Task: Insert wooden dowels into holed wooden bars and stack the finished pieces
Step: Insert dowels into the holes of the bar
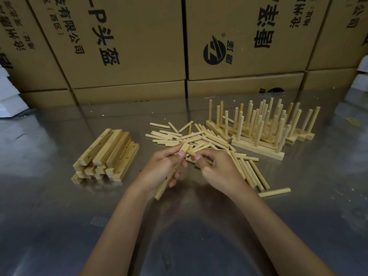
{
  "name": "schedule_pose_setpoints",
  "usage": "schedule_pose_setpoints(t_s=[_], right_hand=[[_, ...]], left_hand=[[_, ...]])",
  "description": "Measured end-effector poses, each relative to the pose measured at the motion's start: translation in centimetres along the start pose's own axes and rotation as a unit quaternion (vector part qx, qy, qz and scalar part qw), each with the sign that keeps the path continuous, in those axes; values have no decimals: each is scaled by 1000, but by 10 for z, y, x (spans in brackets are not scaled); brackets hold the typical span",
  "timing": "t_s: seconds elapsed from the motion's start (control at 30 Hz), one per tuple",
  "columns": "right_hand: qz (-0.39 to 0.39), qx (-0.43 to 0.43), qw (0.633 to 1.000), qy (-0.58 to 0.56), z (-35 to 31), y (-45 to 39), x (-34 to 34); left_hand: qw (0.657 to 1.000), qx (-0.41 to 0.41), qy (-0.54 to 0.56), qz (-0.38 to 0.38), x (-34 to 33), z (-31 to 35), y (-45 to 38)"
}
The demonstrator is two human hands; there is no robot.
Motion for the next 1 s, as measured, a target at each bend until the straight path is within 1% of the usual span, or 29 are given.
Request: schedule_pose_setpoints(t_s=[0.17,0.3,0.37,0.47,0.57,0.63,0.73,0.8,0.87,0.93,1.0], right_hand=[[-2,14,999,40,2,1,-2],[23,9,999,48,6,-3,5],[25,24,998,53,6,-3,6],[31,37,997,64,5,1,2],[57,35,996,55,5,2,0],[66,54,994,71,3,5,-4],[42,83,990,109,-5,12,-27],[-19,85,992,88,-15,13,-49],[-83,114,986,85,-22,13,-66],[-86,147,980,107,-24,13,-68],[-40,158,973,164,-17,11,-54]], left_hand=[[1000,15,14,3,4,-2,-3],[997,23,43,55,16,-1,-6],[996,27,59,61,20,-1,-7],[996,18,46,73,24,-1,-8],[994,15,60,88,32,0,-7],[992,3,47,113,36,3,-4],[980,-38,3,196,34,8,-3],[974,-49,18,223,32,10,-4],[969,-40,15,244,34,9,-4],[967,-30,18,251,38,8,-5],[970,-12,31,241,40,5,-9]])
Point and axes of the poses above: each hand's wrist, its own y-axis away from the middle knuckle, its own x-axis out of the back of the hand, z = x × y, the point moved 2 cm from there along -y, towards the middle knuckle, and after that the axes turned 8 degrees about x, right-handed, at the moved point
